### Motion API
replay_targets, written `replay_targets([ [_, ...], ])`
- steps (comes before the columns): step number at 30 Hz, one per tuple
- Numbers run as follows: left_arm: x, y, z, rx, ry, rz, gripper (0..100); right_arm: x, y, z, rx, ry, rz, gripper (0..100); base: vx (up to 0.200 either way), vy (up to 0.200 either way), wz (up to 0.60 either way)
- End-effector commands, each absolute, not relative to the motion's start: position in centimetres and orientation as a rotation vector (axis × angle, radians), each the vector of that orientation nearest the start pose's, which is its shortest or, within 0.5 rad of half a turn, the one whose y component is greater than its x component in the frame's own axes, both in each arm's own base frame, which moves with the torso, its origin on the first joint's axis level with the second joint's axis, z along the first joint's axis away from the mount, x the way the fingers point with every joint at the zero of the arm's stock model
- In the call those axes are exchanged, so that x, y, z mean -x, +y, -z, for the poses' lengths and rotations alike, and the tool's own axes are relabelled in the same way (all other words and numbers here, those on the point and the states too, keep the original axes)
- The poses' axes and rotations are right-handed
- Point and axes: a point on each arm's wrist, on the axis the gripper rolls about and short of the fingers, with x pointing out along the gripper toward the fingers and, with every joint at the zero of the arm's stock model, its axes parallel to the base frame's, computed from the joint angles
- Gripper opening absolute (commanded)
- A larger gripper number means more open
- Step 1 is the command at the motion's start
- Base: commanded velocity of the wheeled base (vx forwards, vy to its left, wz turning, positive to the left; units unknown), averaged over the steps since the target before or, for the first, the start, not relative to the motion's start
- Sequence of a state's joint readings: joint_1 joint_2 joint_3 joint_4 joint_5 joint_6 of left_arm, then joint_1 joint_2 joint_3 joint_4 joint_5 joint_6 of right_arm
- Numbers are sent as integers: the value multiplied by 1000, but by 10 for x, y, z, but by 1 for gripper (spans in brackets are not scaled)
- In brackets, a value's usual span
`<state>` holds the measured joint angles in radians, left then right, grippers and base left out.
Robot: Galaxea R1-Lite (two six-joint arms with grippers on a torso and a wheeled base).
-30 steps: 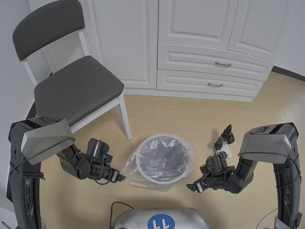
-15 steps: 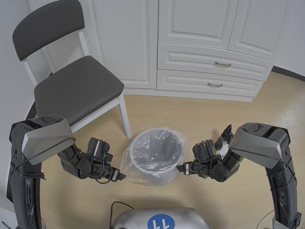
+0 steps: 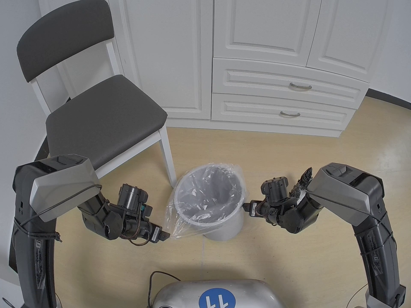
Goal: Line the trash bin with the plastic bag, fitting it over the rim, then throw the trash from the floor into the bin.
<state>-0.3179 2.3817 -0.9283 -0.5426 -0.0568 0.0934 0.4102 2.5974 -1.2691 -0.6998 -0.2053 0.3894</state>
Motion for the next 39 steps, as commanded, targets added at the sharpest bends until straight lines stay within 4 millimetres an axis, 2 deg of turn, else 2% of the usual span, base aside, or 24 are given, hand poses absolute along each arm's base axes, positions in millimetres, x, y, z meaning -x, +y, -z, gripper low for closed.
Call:
replay_targets([
  [1,-356,-119,39,-206,892,392,100,-434,164,61,-207,604,-42,100,0,0,0],
  [6,-356,-119,39,-204,891,393,100,-449,146,60,-228,576,-1,100,0,0,0],
  [10,-357,-123,38,-183,875,391,100,-452,137,62,-226,595,24,100,0,0,0],
  [16,-362,-143,46,-81,811,382,100,-442,128,63,-125,682,68,100,0,0,0],
  [17,-363,-146,49,-62,798,381,100,-437,125,64,-60,695,75,100,0,0,0],
  [30,-361,-149,46,-50,757,404,100,-421,116,56,46,729,57,100,0,0,0],
  [38,-347,-148,47,-19,648,495,100,-419,116,53,49,729,56,100,0,0,0],
  [39,-338,-154,47,-24,641,524,100,-419,115,53,53,729,57,100,0,0,0],
])
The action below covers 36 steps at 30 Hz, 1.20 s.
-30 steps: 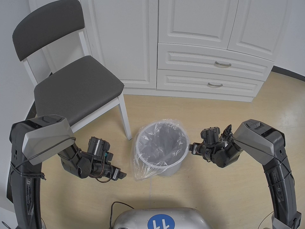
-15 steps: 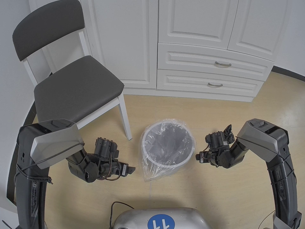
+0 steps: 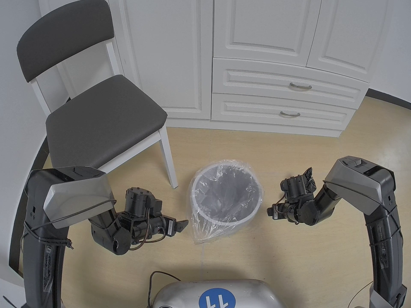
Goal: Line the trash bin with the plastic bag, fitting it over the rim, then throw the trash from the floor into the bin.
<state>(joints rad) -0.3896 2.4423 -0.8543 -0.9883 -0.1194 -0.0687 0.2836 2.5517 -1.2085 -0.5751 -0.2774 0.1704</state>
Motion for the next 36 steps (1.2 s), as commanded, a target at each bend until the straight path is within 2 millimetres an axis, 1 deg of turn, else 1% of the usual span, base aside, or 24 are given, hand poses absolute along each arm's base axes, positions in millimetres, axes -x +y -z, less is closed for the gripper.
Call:
replay_targets([
  [1,-336,-156,47,-26,638,531,100,-419,115,53,56,729,56,100,0,0,0],
  [5,-328,-166,51,-37,651,559,100,-417,114,51,62,732,55,100,0,0,0],
  [7,-328,-171,60,-46,662,569,100,-417,113,50,62,730,55,100,0,0,0],
  [9,-334,-175,60,-45,662,574,100,-417,113,47,65,727,53,100,0,0,0],
  [12,-347,-183,58,-54,662,570,100,-417,111,44,61,721,56,100,0,0,0],
  [13,-356,-187,57,-75,665,567,100,-417,111,43,60,719,57,100,0,0,0],
  [15,-368,-187,60,-145,689,536,100,-418,110,39,58,710,57,100,0,0,0],
  [18,-386,-173,62,-237,705,481,100,-420,104,34,55,699,69,100,0,0,0],
  [19,-388,-171,62,-243,707,478,100,-420,103,34,57,699,69,100,0,0,0],
  [20,-398,-162,65,-263,709,465,100,-422,98,31,58,693,73,100,0,0,0],
  [22,-409,-152,65,-275,692,450,100,-423,95,28,55,685,76,100,0,0,0],
  [24,-412,-150,65,-275,691,445,100,-424,95,28,53,684,76,100,0,0,0],
  [25,-424,-144,64,-260,673,456,100,-428,95,26,38,657,77,100,0,0,0],
  [33,-455,-147,61,-206,640,521,100,-439,101,25,-14,470,55,100,0,0,0],
  [35,-455,-147,61,-206,640,521,100,-439,101,25,-14,470,55,100,0,0,0],
  [36,-466,-149,63,-204,631,519,100,-440,107,22,-48,430,41,100,0,0,0],
])
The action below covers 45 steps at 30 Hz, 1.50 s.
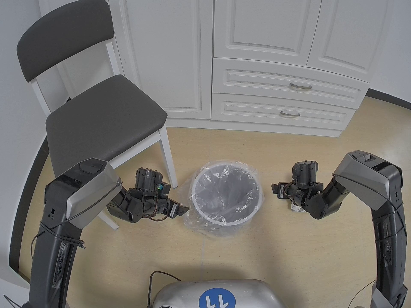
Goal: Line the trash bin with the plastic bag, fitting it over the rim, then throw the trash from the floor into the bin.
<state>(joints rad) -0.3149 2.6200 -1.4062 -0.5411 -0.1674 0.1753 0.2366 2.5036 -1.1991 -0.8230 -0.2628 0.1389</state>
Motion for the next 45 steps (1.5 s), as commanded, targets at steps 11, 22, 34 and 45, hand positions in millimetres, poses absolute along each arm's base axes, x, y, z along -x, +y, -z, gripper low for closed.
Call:
replay_targets([
  [11,-478,-156,78,-195,645,518,100,-455,138,19,-251,324,-41,100,0,0,0],
  [22,-479,-155,81,-167,649,507,100,-462,145,33,-283,322,-46,100,0,0,0],
  [34,-478,-155,81,-166,654,509,100,-473,131,55,-271,374,-5,100,0,0,0],
  [45,-483,-158,82,-141,637,499,100,-480,119,66,-251,474,41,100,0,0,0],
])
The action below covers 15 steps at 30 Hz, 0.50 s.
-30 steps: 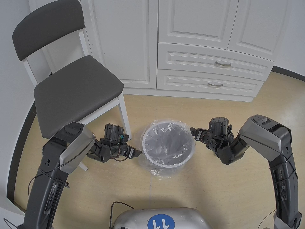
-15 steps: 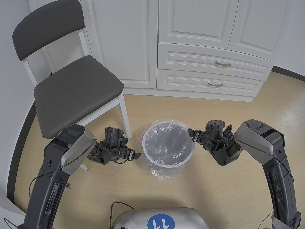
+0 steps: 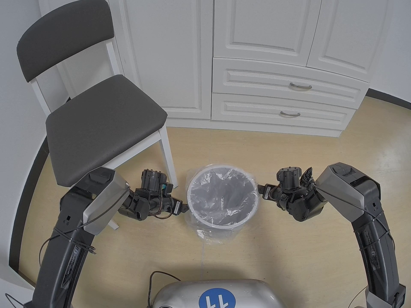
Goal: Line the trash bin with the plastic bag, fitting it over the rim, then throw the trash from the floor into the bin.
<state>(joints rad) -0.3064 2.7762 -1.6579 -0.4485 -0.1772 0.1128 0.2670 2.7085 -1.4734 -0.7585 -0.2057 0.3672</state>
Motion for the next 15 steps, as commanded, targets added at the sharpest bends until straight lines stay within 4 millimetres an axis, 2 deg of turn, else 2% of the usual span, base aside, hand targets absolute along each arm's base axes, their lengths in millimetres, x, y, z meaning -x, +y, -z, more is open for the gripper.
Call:
replay_targets([
  [1,-484,-158,84,-140,639,499,100,-480,119,66,-249,482,44,100,0,0,0],
  [11,-490,-157,88,-137,629,485,100,-486,117,65,-260,621,64,100,0,0,0],
  [13,-493,-154,91,-126,625,476,100,-488,118,78,-287,652,66,100,0,0,0],
  [15,-494,-155,90,-117,623,473,100,-489,118,82,-289,655,68,100,0,0,0],
])
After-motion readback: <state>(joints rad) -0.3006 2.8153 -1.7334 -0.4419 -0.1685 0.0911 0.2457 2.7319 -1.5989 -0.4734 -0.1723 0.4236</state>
